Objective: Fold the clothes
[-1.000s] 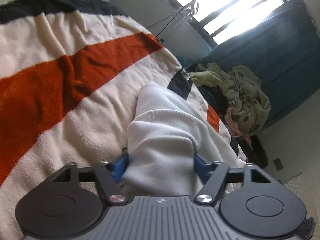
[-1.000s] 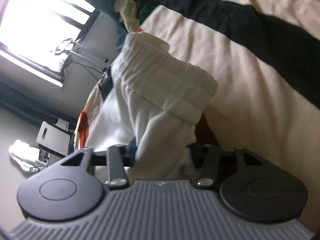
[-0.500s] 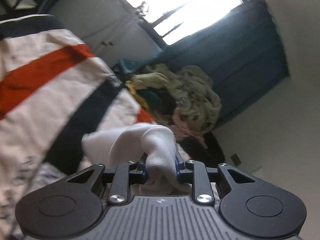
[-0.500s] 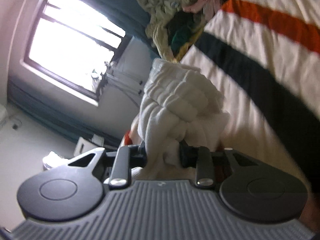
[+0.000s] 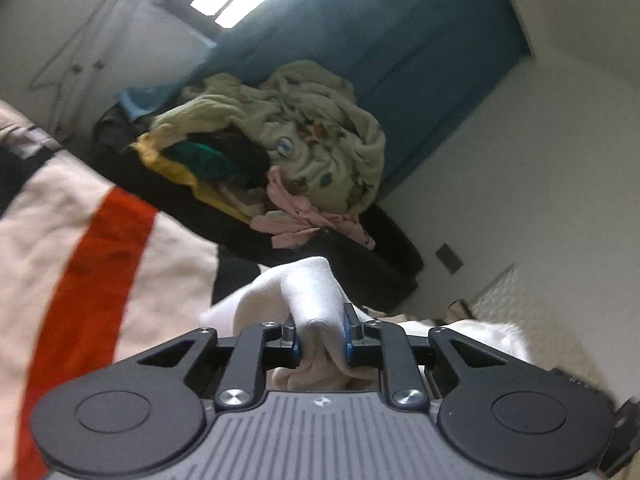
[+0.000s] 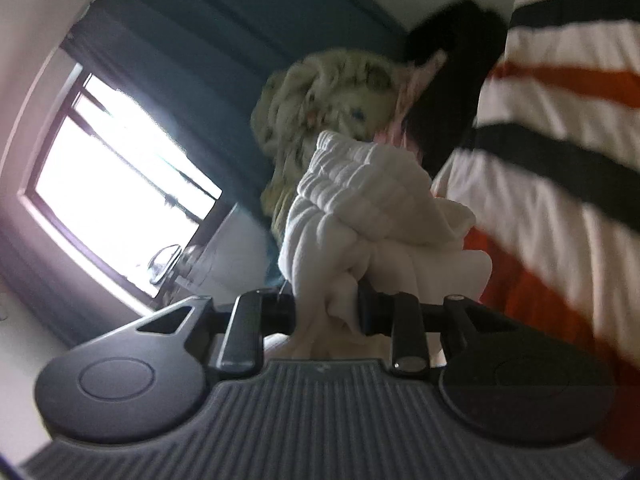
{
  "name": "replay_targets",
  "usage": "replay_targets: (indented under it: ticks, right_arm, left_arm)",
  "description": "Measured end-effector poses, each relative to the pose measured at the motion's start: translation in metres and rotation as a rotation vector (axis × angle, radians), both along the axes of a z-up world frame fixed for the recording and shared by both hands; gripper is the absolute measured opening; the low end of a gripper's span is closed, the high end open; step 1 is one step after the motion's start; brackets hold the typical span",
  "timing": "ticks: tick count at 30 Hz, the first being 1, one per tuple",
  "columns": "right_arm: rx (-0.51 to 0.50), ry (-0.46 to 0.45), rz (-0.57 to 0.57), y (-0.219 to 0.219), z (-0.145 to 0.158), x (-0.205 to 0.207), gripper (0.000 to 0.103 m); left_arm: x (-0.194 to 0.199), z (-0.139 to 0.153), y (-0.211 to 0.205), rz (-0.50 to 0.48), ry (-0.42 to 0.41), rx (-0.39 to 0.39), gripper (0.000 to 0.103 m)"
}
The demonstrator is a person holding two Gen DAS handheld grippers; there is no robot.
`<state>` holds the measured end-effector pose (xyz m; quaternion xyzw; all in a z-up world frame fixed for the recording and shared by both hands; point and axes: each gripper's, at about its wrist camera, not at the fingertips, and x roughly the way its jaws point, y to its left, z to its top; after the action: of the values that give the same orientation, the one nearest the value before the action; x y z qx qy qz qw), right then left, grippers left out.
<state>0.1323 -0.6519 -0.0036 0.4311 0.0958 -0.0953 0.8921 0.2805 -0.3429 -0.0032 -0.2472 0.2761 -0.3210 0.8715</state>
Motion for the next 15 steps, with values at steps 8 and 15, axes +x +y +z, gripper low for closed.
replay_targets:
  ticks: [8, 15]
  right_arm:
    - [-0.045, 0.028, -0.129, -0.031, -0.104, 0.013, 0.031]
    - [0.048, 0.114, -0.193, -0.015, -0.170, -0.029, 0.035]
  left_arm:
    - [0.030, -0.100, -0.043, -0.118, -0.018, 0.057, 0.020]
    - [-0.004, -0.151, -0.028, -0.184, -0.055, 0.241, 0.027]
